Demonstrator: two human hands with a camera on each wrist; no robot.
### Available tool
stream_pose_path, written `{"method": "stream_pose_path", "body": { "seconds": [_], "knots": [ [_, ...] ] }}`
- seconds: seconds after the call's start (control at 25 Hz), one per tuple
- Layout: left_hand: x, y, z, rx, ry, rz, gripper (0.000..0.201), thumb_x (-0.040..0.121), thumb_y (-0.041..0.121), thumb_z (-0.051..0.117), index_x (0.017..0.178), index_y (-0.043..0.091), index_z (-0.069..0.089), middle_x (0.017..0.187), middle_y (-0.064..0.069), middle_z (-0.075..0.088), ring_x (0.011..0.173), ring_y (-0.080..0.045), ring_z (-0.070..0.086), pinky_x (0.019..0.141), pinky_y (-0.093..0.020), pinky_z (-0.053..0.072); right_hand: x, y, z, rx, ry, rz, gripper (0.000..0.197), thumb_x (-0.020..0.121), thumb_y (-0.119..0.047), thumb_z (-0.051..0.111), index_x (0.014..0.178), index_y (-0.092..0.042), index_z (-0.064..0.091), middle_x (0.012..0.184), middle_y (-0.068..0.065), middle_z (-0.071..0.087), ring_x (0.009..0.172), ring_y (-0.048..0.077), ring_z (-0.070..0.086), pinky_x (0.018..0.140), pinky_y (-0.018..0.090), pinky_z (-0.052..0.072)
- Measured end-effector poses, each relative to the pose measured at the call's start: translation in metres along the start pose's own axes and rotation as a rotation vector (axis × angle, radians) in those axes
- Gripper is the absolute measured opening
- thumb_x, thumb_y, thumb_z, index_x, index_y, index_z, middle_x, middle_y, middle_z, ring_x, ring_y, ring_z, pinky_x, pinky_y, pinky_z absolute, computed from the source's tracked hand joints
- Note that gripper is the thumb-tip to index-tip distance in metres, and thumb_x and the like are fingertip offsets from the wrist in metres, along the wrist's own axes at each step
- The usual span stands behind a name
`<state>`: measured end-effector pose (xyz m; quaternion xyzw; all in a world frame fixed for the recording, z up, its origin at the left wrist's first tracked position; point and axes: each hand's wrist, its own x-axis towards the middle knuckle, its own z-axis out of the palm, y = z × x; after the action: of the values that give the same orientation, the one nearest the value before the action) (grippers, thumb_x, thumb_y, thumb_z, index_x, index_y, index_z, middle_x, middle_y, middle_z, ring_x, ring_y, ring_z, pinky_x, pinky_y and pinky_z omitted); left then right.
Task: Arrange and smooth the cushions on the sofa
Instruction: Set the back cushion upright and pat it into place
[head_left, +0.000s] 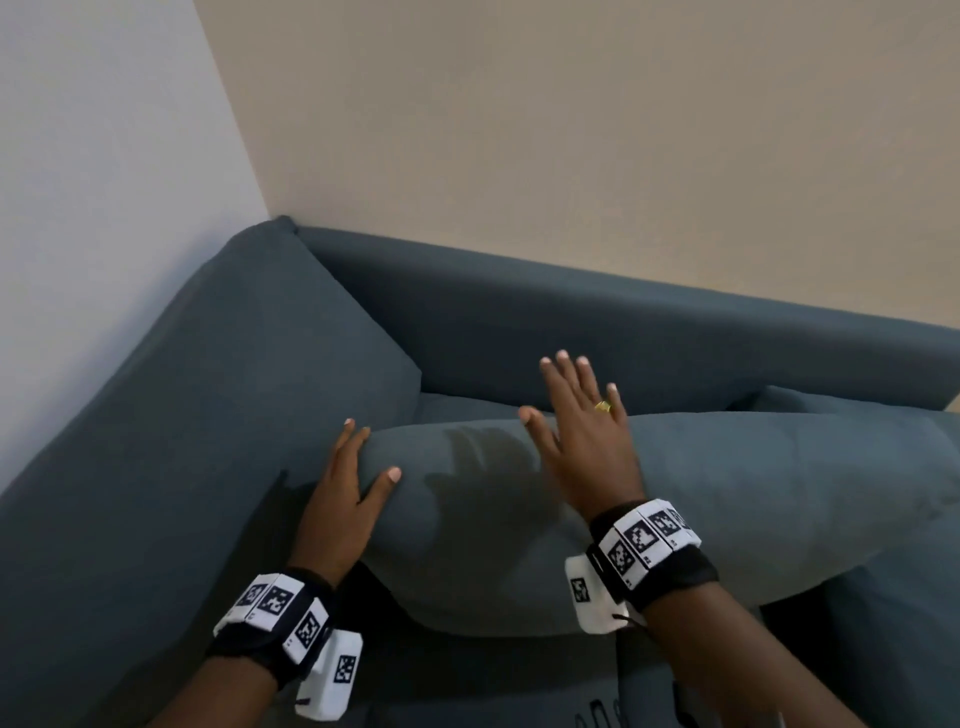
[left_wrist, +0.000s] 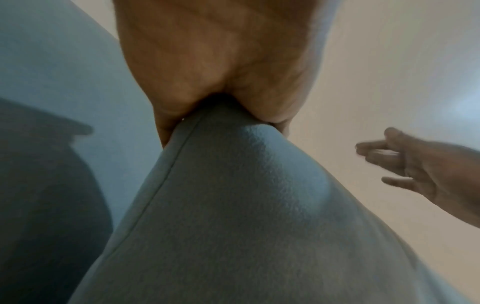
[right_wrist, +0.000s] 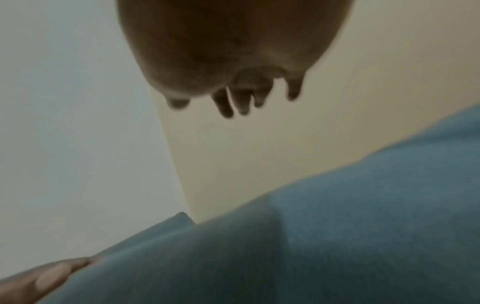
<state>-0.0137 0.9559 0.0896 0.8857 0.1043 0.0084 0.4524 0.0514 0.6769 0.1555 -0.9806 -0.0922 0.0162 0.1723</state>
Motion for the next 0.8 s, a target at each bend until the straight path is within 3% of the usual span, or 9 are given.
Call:
{"method": "stream_pose_path", "body": {
  "seconds": [0.04, 0.12, 0.2, 0.28, 0.36, 0.48, 0.64, 0.72, 0.8],
  "knots": [
    [-0.002, 0.0, -0.003, -0.063, -0.001, -0.056, 0.076, 0.096, 0.042, 0.061, 0.159, 0.022, 0.024, 0.167, 0.003, 0.02, 0.151, -0.015, 0.022, 0.118, -0.028, 0.019, -0.001, -0.014, 0.0, -0.015, -0.01, -0.021, 0.074, 0.097, -0.068, 0.008, 0.161, -0.033, 0.017, 0.168, -0.014, 0.008, 0.157, 0.015, 0.001, 0.124, 0.044, 0.003],
    [-0.006, -0.002, -0.009, -0.157, -0.043, -0.144, 0.085, 0.095, 0.045, 0.063, 0.161, 0.02, 0.015, 0.165, -0.002, 0.026, 0.15, -0.018, 0.027, 0.12, -0.031, 0.022, -0.012, -0.027, 0.029, -0.202, -0.16, -0.191, 0.087, 0.089, -0.075, -0.007, 0.161, -0.03, 0.011, 0.17, -0.008, 0.006, 0.157, 0.019, 0.002, 0.123, 0.05, 0.001],
    [-0.009, -0.005, -0.014, -0.204, -0.084, -0.176, 0.084, 0.094, 0.055, 0.06, 0.16, 0.022, 0.022, 0.158, 0.0, 0.038, 0.143, -0.016, 0.038, 0.117, -0.031, 0.029, -0.004, -0.037, 0.039, -0.135, -0.223, -0.195, 0.097, 0.082, -0.078, -0.013, 0.161, -0.027, 0.012, 0.17, -0.003, 0.011, 0.157, 0.018, 0.006, 0.124, 0.054, 0.003],
    [-0.014, -0.014, -0.013, -0.336, -0.07, -0.207, 0.07, 0.093, 0.068, 0.05, 0.153, 0.035, 0.035, 0.149, 0.009, 0.048, 0.132, -0.007, 0.047, 0.112, -0.029, 0.033, 0.012, -0.055, 0.021, 0.061, 0.026, -0.112, 0.073, 0.099, -0.066, 0.016, 0.16, -0.026, 0.023, 0.167, -0.006, 0.019, 0.156, 0.016, 0.013, 0.125, 0.046, 0.012],
    [-0.018, -0.027, -0.01, -0.521, -0.079, -0.212, 0.066, 0.09, 0.079, 0.04, 0.149, 0.048, 0.039, 0.152, 0.016, 0.046, 0.136, -0.002, 0.044, 0.119, -0.036, 0.031, 0.007, -0.075, 0.023, 0.034, 0.08, -0.248, 0.063, 0.103, -0.051, 0.034, 0.158, -0.02, 0.032, 0.165, -0.001, 0.028, 0.154, 0.022, 0.022, 0.124, 0.044, 0.016],
    [-0.025, -0.039, -0.008, -0.651, -0.129, -0.272, 0.075, 0.077, 0.094, 0.037, 0.143, 0.059, 0.039, 0.155, 0.018, 0.042, 0.144, -0.005, 0.039, 0.123, -0.046, 0.028, -0.01, -0.082, 0.069, -0.292, -0.287, -0.557, 0.083, 0.094, -0.065, 0.02, 0.162, -0.018, 0.013, 0.169, 0.003, 0.006, 0.156, 0.026, 0.014, 0.125, 0.054, -0.004],
    [-0.022, -0.042, -0.019, -0.741, -0.16, -0.313, 0.101, 0.057, 0.106, 0.033, 0.142, 0.052, 0.043, 0.139, 0.024, 0.057, 0.135, -0.003, 0.048, 0.112, -0.033, 0.04, 0.021, -0.124, 0.038, 0.037, 0.124, -0.332, 0.071, 0.099, -0.052, 0.044, 0.16, -0.02, 0.025, 0.17, 0.0, 0.013, 0.157, 0.019, 0.009, 0.124, 0.041, 0.015],
    [-0.024, -0.041, -0.026, -0.762, -0.199, -0.346, 0.114, 0.056, 0.107, 0.023, 0.151, 0.044, 0.037, 0.147, 0.019, 0.052, 0.137, -0.004, 0.047, 0.112, -0.035, 0.04, 0.008, -0.134, 0.067, -0.135, -0.075, -0.552, 0.091, 0.089, -0.061, 0.058, 0.16, -0.017, 0.021, 0.17, 0.003, 0.009, 0.156, 0.026, 0.012, 0.122, 0.054, 0.018],
    [-0.03, -0.037, -0.031, -0.785, -0.239, -0.394, 0.118, 0.059, 0.104, 0.017, 0.155, 0.038, 0.032, 0.156, 0.011, 0.043, 0.142, -0.011, 0.04, 0.116, -0.04, 0.034, -0.009, -0.13, 0.107, -0.402, -0.33, -0.656, 0.097, 0.078, -0.064, 0.069, 0.154, -0.014, 0.035, 0.162, 0.009, 0.034, 0.147, 0.03, 0.036, 0.114, 0.062, 0.031]
  ]
}}
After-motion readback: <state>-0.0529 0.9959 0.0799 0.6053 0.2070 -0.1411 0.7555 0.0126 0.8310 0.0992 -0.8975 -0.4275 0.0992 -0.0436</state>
